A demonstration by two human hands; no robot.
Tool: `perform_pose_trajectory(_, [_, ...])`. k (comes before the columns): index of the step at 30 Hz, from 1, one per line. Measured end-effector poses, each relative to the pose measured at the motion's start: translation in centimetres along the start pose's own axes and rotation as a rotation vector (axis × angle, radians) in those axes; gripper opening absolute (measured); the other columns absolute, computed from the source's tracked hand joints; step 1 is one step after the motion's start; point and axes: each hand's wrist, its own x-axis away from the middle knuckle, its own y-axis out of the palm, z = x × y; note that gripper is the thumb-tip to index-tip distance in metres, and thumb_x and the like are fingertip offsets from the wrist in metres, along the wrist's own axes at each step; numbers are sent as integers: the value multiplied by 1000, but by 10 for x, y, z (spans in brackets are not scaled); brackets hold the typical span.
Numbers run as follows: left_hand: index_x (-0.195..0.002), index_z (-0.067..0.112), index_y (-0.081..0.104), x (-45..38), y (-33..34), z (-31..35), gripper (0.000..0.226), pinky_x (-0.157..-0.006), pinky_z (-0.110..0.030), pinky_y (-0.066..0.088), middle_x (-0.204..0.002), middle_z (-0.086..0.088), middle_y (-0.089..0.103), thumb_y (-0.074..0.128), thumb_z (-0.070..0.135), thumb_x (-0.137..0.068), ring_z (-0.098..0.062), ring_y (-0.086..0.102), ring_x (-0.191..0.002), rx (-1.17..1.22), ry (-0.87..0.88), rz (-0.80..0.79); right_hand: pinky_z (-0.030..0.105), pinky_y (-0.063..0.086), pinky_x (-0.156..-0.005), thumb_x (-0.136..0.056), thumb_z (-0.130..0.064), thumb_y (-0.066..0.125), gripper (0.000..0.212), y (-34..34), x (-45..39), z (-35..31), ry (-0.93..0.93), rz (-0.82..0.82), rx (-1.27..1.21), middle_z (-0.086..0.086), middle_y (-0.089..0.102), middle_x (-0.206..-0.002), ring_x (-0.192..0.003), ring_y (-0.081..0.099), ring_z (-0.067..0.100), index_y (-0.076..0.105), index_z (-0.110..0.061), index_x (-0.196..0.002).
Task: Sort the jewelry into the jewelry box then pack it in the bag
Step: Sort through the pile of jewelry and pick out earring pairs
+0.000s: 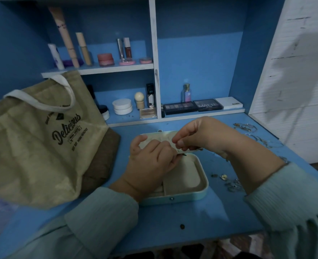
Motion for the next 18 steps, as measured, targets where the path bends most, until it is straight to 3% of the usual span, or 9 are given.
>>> perform_pose_trajectory(5, [-74,21,35,0,0,0,25,-88,-36,28,-61,4,57,36,31,-98,-16,58,-56,20,4,16,8,43,-48,-82,1,65,19,-5,-5,-8,8,-109,144,-10,63,-50,-46,55,-5,72,-16,-77])
perform_pose_trajectory(9, [-73,20,33,0,1,1,28,-86,-36,28,-60,3,55,35,32,-98,-16,56,-54,24,-11,28,9,46,-53,-82,-2,66,23,-7,-11,-16,1,-183,307,-12,64,-52,-46,54,-4,71,-23,-74])
perform_pose_trajectory(14, [-73,21,33,1,2,0,27,-86,-36,28,-60,4,54,38,32,-97,-16,56,-55,20,-12,20,5,36,-43,-82,-7,66,21,-9,-14,-24,0,-223,449,-18,62,-49,-42,52,-7,69,-26,-74])
perform_pose_trajectory(18, [-73,21,33,0,2,0,28,-86,-36,27,-60,4,54,34,33,-98,-16,56,-55,25,-11,13,7,40,-49,-82,-9,67,21,-9,-16,-26,-2,-245,506,-14,65,-59,-47,54,-3,70,-28,-73])
